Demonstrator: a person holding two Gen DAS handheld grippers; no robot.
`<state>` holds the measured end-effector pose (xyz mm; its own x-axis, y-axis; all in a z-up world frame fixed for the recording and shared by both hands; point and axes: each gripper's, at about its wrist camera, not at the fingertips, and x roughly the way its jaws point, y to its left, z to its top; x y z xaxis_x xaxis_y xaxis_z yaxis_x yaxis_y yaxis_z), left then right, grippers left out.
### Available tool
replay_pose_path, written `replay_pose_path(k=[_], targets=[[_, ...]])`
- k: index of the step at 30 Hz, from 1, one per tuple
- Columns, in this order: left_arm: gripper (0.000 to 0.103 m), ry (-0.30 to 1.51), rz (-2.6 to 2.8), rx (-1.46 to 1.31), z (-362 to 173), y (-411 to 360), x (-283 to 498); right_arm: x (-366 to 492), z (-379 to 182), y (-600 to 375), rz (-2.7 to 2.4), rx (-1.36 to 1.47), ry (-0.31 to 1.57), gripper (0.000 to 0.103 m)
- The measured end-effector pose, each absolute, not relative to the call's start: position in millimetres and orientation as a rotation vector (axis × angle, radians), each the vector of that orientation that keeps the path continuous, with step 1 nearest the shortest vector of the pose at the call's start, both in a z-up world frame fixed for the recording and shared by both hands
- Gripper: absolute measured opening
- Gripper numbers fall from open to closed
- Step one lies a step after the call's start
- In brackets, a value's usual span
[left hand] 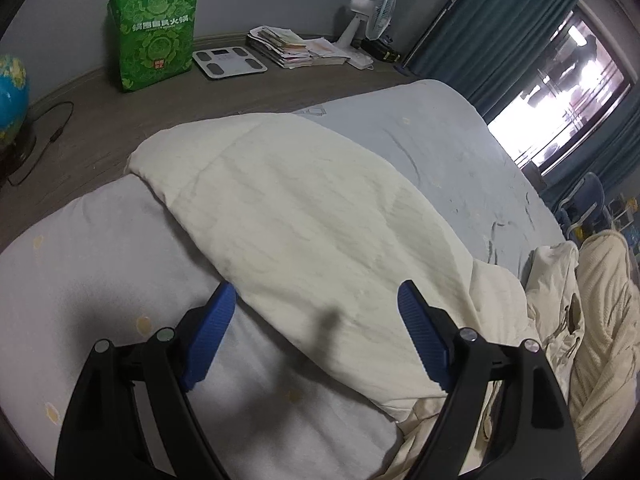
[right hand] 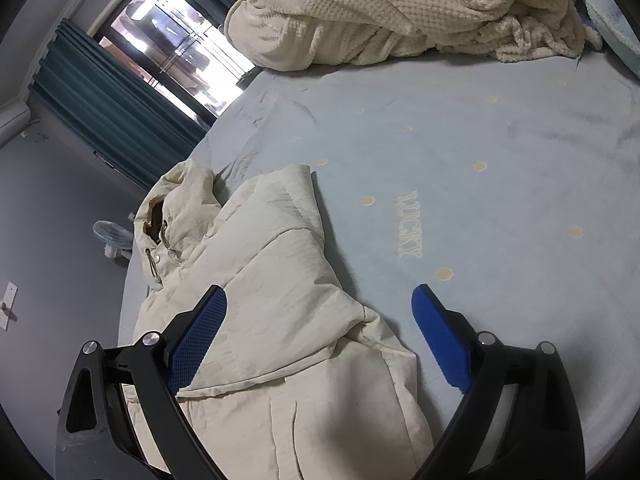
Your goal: Fold large clothes
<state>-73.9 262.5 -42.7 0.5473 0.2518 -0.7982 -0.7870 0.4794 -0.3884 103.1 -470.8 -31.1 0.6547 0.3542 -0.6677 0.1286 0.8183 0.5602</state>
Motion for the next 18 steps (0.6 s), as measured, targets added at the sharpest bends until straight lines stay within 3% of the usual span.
replay_pose_path(k=[13,18], targets=[[0.078,0.633,0.633,-1.140,-90.8,317.0,-93.2,105.0,-30.7,-466.5,0.149,0.596,0.868,0.090],[0.076,0.576,0.626,-1.133,-99.0,332.4,-89.4,106.4,-31.9,-465.6,0.146,0.588,0.874,0.090]])
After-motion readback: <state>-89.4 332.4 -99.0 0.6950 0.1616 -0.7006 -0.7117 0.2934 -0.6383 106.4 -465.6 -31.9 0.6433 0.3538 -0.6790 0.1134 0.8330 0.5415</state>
